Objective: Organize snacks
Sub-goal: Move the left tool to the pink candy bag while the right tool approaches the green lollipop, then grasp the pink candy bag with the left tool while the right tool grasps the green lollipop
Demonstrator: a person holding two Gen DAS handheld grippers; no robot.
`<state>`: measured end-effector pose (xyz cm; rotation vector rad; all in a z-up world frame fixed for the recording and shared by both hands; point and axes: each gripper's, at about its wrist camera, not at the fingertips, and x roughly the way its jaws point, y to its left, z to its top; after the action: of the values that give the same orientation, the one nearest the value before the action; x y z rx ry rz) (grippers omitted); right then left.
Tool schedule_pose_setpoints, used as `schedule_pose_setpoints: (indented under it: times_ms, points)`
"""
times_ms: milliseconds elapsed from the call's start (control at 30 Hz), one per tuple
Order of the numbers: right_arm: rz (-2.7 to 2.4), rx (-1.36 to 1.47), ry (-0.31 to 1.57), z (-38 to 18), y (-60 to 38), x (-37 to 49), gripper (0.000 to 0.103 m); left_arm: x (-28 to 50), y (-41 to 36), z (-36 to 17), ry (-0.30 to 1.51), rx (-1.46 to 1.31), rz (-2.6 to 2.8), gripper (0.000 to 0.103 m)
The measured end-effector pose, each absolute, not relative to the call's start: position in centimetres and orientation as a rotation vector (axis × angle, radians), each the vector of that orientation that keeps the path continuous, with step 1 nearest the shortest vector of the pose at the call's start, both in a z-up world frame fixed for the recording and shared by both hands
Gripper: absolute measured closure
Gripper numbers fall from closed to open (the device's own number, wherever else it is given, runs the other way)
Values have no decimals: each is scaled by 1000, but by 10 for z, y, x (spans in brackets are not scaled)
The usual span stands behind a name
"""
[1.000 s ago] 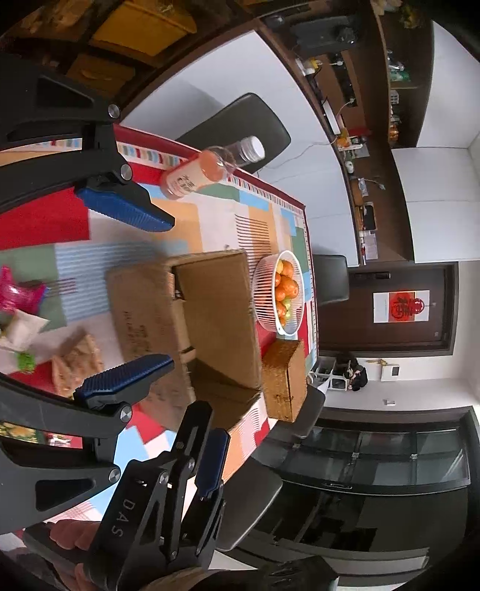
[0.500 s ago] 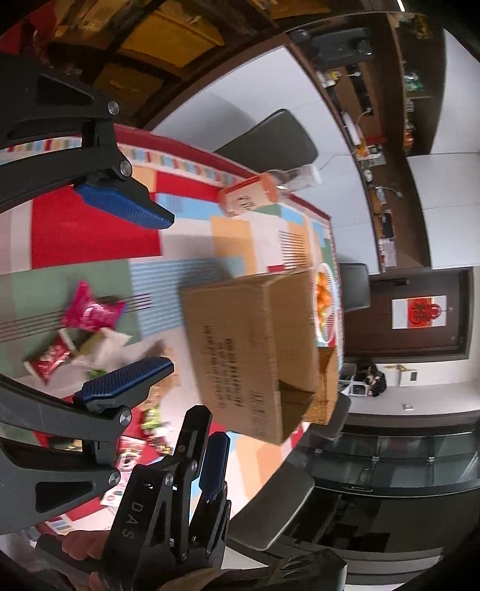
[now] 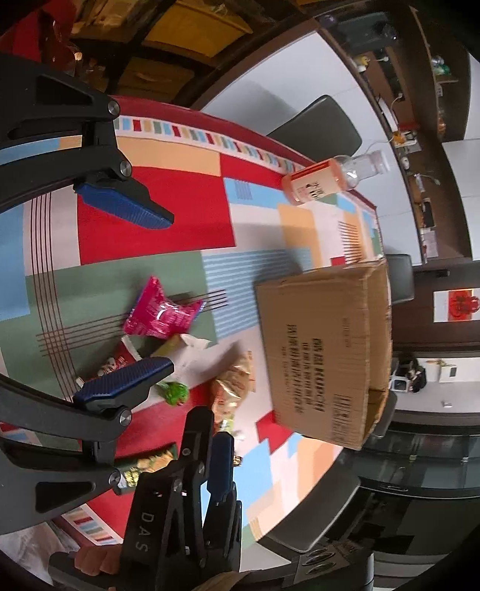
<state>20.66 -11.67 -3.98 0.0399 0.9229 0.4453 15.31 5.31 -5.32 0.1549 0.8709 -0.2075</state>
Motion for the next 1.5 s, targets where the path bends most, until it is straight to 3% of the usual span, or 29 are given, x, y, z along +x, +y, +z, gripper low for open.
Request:
schedule_pose_setpoints:
  times_ms: [367,1000,1233,1333,1400,1500]
  points:
    - [417,73,1061,-84,-117,214,63,169,47,-84,925,223,-279,32]
    - [385,79,1114,-109,-112,234,64,202,36,-121,993,277,-346,32]
    - [397,87,1125,-116,-110,238,70,212,31,-128,1007,248,-367,33]
    - [411,81,1118,-115,-108,238,74,216,29,-132,1023,233,-369,41]
    - [411,77,1112,-115,-106,238,75,216,29,-134,1032,220,-379,56]
    - [405,78,1104,-114,-107,239,78,216,29,-133,1030,205,-374,57]
